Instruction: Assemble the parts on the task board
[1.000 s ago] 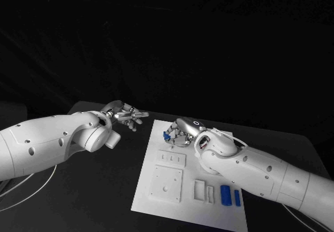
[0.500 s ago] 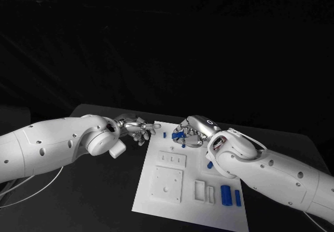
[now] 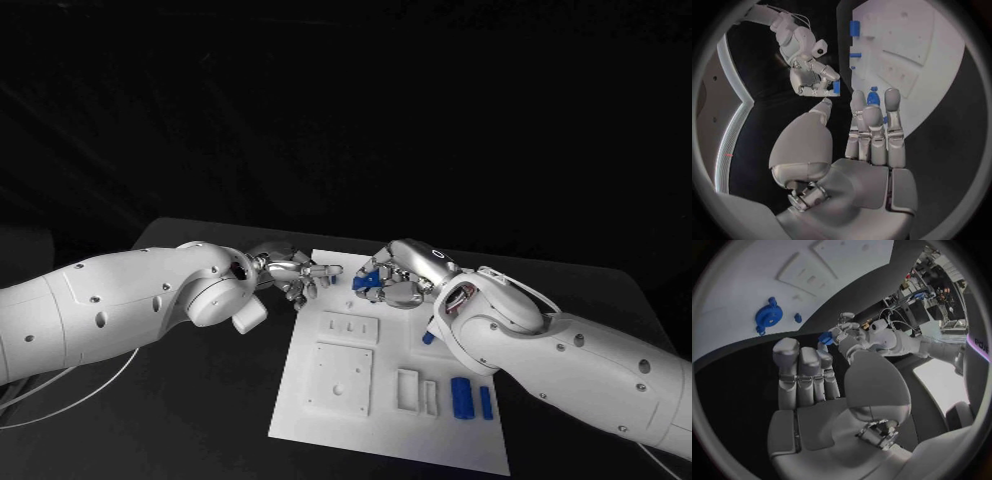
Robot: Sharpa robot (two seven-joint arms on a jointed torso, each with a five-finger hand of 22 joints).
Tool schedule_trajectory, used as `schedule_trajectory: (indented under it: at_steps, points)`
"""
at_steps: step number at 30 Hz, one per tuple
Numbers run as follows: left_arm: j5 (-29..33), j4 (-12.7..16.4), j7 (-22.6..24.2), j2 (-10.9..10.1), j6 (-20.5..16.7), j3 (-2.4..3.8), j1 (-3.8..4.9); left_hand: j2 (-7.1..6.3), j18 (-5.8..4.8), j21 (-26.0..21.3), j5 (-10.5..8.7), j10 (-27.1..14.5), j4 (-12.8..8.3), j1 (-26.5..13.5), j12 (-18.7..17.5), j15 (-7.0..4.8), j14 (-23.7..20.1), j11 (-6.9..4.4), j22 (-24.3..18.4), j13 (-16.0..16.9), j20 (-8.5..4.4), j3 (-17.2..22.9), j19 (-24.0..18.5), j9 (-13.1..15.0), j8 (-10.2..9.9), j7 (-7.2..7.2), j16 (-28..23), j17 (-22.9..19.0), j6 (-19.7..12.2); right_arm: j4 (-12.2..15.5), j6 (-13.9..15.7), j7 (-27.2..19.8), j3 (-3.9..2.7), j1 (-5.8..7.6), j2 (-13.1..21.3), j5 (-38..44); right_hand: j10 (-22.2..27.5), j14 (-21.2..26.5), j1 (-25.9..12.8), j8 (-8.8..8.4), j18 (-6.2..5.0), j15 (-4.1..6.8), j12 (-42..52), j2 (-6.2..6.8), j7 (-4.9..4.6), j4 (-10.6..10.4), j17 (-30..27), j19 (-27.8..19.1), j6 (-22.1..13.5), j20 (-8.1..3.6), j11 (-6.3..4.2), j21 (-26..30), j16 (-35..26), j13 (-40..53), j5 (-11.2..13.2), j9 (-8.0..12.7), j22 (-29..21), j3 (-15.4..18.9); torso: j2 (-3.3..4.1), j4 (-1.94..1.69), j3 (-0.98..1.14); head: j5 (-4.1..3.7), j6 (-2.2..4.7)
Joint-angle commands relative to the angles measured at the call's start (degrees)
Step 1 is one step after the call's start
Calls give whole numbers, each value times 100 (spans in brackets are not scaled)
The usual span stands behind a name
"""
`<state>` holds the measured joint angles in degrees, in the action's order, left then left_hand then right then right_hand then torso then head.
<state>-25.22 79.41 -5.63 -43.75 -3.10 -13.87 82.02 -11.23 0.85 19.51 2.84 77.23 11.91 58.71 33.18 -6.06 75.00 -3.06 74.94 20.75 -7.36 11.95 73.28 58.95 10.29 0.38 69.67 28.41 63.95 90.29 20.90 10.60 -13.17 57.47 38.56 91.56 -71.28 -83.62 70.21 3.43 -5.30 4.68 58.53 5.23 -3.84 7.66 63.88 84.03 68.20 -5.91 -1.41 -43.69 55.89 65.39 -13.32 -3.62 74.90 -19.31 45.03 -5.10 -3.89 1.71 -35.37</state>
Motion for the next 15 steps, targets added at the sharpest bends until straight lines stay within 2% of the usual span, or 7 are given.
schedule_trajectory:
  at_steps: [1,5,6,15]
  points:
    - [-86,36,282,25,21,4,-9,6,-10,-26,5,-75,57,-70,78,-5,-63,1,94,4,10,-1,-51,-29,77,1,50,-50,-69,54,-117,-59,-5,-19,4,-109,-30,4,16,12,-31,37,17,47,2,-27,-4,321,2,-19,-7,-12,20,5,-11,-7,267,12,-5,9,9,5,-6]
    - [-113,61,338,37,46,4,-16,21,-4,-43,5,-144,18,-53,68,17,-92,29,89,-36,28,-4,-77,-180,31,36,45,-104,-134,85,-125,-64,-6,-31,4,-113,-23,4,17,14,-33,35,7,46,2,-28,-4,320,-2,-17,-6,4,18,-1,-14,-8,261,22,-5,2,1,9,-17]
    - [-126,68,346,38,56,4,-17,32,9,-50,5,-149,-8,-61,82,22,-92,32,89,-62,40,-10,-77,-313,22,39,59,-139,-109,89,-127,-65,-6,-33,3,-114,-23,4,17,14,-33,35,7,46,2,-28,-4,320,-2,-17,-6,4,18,-1,-14,-8,261,22,-2,0,0,9,-15]
    - [-217,126,323,62,124,4,-23,74,7,-85,6,-167,-91,-14,21,36,-121,49,84,-178,52,-3,-101,-503,70,53,58,-215,-134,109,-155,-62,-6,-46,-19,-117,-23,4,17,14,-33,35,7,46,2,-28,-4,320,-2,-17,-6,4,18,-1,-14,-8,261,22,-1,3,-7,19,-37]
